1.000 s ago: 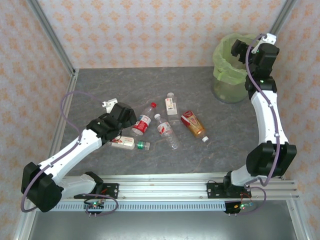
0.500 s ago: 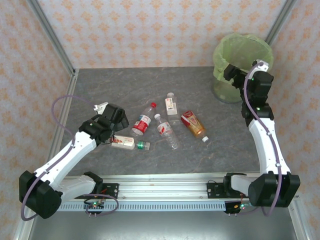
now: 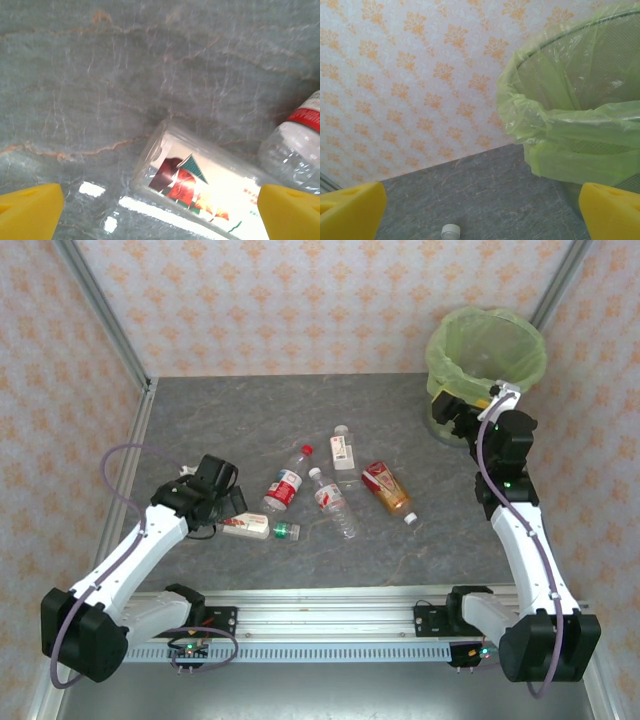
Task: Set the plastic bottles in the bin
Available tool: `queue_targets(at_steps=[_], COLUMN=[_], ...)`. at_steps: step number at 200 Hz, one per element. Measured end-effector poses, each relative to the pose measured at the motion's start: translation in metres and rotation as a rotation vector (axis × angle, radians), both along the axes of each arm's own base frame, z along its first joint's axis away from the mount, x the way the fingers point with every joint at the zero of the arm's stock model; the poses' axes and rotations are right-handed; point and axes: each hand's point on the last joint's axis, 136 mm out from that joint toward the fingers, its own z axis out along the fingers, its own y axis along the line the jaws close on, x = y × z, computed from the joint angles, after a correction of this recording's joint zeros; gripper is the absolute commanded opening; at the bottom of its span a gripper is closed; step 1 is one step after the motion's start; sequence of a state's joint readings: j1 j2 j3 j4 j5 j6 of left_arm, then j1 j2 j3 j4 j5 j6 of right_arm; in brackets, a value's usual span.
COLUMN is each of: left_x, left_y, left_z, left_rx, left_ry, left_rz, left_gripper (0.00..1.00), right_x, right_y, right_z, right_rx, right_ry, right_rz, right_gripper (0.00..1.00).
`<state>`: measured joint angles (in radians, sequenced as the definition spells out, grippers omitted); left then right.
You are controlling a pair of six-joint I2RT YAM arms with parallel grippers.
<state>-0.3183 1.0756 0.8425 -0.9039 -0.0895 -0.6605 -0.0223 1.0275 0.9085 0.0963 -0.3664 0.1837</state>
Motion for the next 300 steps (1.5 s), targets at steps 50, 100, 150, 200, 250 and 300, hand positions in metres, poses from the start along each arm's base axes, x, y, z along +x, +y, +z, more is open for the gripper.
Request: queue_targets(at_steps=[50, 100, 150, 200, 250, 300], left_x=[-0.007, -0.002, 0.001, 0.015, 0.022, 0.028], left_y=[-0.023, -0.031, -0.025, -0.027, -0.029, -0.026], left_z=[-0.013, -0.027, -0.043, -0.058, -0.08, -0.09], left_rx=[-0.139, -0.313, -0.419, -0.444, -0.426, -0.4], left_ry=[0.066, 0.004, -0.075, -0.073, -0.031, -0.041], left_rz=[-0.005, 0.296, 0.56, 0.685, 0.752, 0.778], left_gripper=[1.0, 1.0, 1.0, 1.0, 1.0, 0.78], right_x=[0.0, 0.0, -0.002, -0.003, -0.007, -0.011], right_y=[0.0, 0.002, 0.002, 0.003, 0.003, 0.002], right_z=[0.005, 0.002, 0.0, -0.001, 0.005, 0.007], right_rx=[0.001, 0.018, 0.029, 0.033, 0.031, 0.024], right_ry=[-0.021, -0.013, -0.012, -0.014, -0.031, -0.038], right_rz=[0.0, 0.002, 0.001, 0.002, 0.002, -0.001], right_gripper=[0.99, 0.99, 0.99, 0.99, 0.99, 0.99])
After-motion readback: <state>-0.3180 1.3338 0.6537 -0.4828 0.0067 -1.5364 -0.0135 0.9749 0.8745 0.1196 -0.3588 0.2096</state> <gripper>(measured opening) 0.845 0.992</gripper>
